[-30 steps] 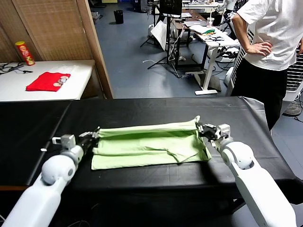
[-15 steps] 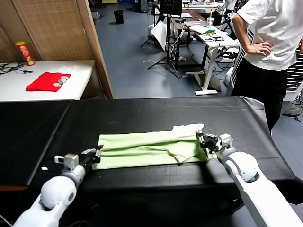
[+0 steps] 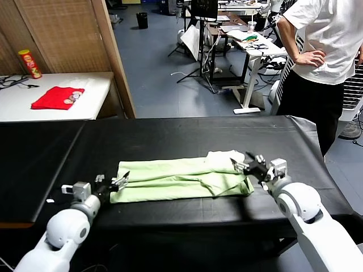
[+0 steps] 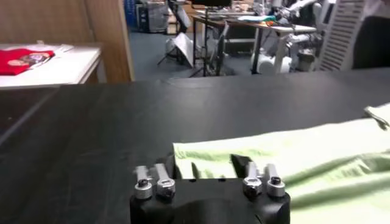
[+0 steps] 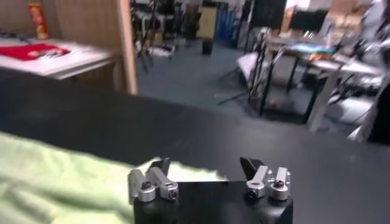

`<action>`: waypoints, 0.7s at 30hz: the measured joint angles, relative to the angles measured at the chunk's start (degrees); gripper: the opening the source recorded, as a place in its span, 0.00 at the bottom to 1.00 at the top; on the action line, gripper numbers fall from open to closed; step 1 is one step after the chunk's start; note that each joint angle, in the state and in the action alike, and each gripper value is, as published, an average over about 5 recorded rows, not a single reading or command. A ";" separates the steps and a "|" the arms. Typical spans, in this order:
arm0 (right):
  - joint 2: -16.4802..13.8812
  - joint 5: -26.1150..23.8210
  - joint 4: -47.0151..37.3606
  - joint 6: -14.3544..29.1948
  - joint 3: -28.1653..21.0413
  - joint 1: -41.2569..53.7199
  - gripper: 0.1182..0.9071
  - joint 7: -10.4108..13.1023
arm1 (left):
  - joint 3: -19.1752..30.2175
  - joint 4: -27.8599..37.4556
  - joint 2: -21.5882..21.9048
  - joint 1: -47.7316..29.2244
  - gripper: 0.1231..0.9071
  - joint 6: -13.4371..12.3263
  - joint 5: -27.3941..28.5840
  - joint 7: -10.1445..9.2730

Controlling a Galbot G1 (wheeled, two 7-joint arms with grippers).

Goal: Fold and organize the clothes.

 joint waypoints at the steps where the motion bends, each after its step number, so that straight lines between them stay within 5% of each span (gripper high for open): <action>1: 0.78 -0.68 -1.25 -0.02 -0.37 0.75 0.86 0.02 | 0.24 0.78 -0.32 -0.77 0.86 0.05 -0.45 -0.17; 8: 5.80 -3.50 -8.94 -0.63 -1.79 3.91 0.84 0.35 | 2.24 5.88 -2.65 -5.55 0.86 0.60 -2.02 -0.02; 15: 9.43 -3.90 -12.72 -0.62 -1.21 4.39 0.67 1.12 | 3.04 9.13 -3.49 -7.86 0.85 0.51 -2.19 0.36; 21: 11.68 -4.74 -14.06 0.28 -0.53 4.19 0.32 1.27 | 2.92 10.39 -3.77 -7.73 0.53 0.14 -2.54 1.13</action>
